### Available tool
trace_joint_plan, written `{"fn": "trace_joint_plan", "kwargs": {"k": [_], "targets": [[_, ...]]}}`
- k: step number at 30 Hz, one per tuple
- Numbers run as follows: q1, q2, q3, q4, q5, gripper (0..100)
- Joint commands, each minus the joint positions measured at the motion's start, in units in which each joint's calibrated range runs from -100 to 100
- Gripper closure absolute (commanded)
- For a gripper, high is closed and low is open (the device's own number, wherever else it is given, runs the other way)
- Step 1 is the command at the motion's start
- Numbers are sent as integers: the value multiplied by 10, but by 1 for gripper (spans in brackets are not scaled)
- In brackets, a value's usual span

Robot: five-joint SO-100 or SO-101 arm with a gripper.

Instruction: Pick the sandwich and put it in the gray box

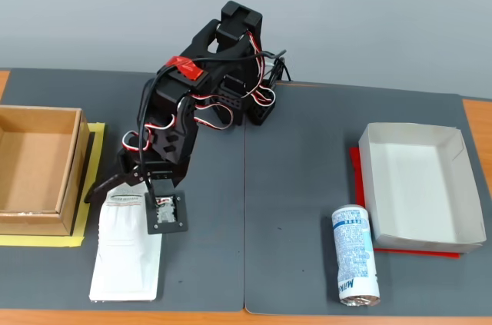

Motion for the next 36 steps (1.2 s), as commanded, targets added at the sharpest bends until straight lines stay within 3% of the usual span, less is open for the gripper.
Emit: {"fn": "trace_joint_plan", "kwargs": {"k": [1,22,36], "targets": [[-3,7,-4,1,-2,54],[39,94,-6,-1,-1,54],[45,161,-8,-77,-1,54]]}}
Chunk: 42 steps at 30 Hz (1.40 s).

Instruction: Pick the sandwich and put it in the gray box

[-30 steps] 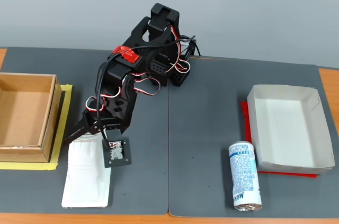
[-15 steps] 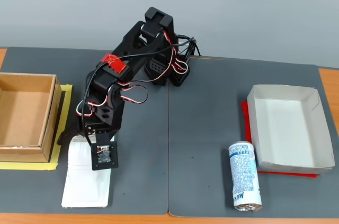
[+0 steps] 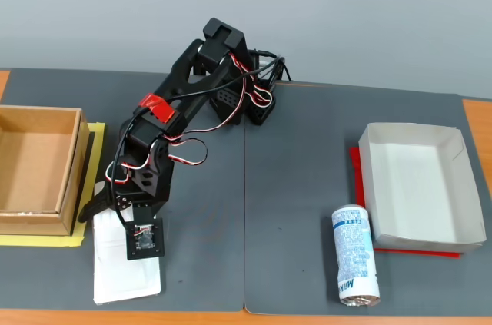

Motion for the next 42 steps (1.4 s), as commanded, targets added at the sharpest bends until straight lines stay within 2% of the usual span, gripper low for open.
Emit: {"fn": "trace_joint_plan", "kwargs": {"k": [1,5,7,21,34,42], "targets": [[5,8,-8,-5,-1,54],[6,26,-10,-5,-1,54],[6,33,-10,-5,-1,58],[26,54,-5,-5,-1,98],[20,47,-10,-5,-2,98],[-12,-20,-5,-5,-6,98]]}}
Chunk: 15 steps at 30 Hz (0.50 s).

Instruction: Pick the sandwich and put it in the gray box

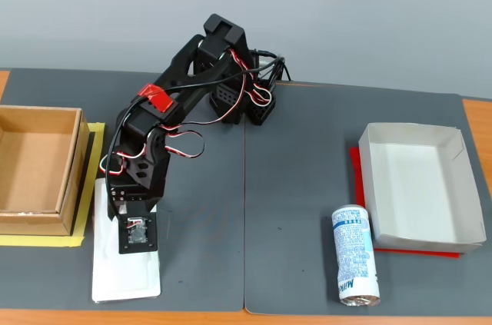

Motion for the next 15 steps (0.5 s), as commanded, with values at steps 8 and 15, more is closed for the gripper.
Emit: {"fn": "trace_joint_plan", "kwargs": {"k": [8,15], "targets": [[-85,-119,0,12,-55,98],[-147,-199,-7,54,-63,98]]}}
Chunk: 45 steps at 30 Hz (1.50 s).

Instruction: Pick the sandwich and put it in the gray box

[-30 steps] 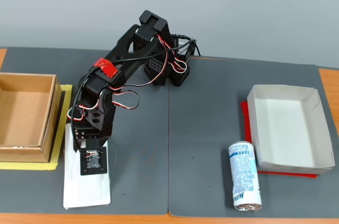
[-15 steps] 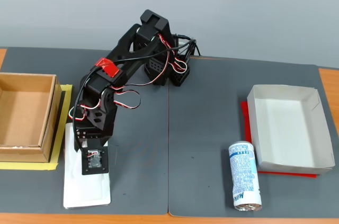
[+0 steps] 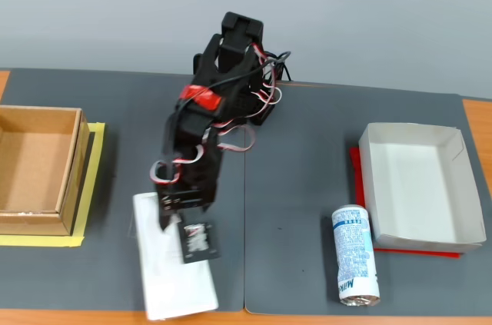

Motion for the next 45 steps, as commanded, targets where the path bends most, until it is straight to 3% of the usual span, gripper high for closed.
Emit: {"fn": "trace_joint_plan", "kwargs": {"k": [1,17,38,45], "targets": [[-27,-74,-15,13,-10,98],[-186,-246,-17,55,-43,98],[-474,-349,-79,46,-191,98],[-560,-320,-93,-33,-220,98]]}}
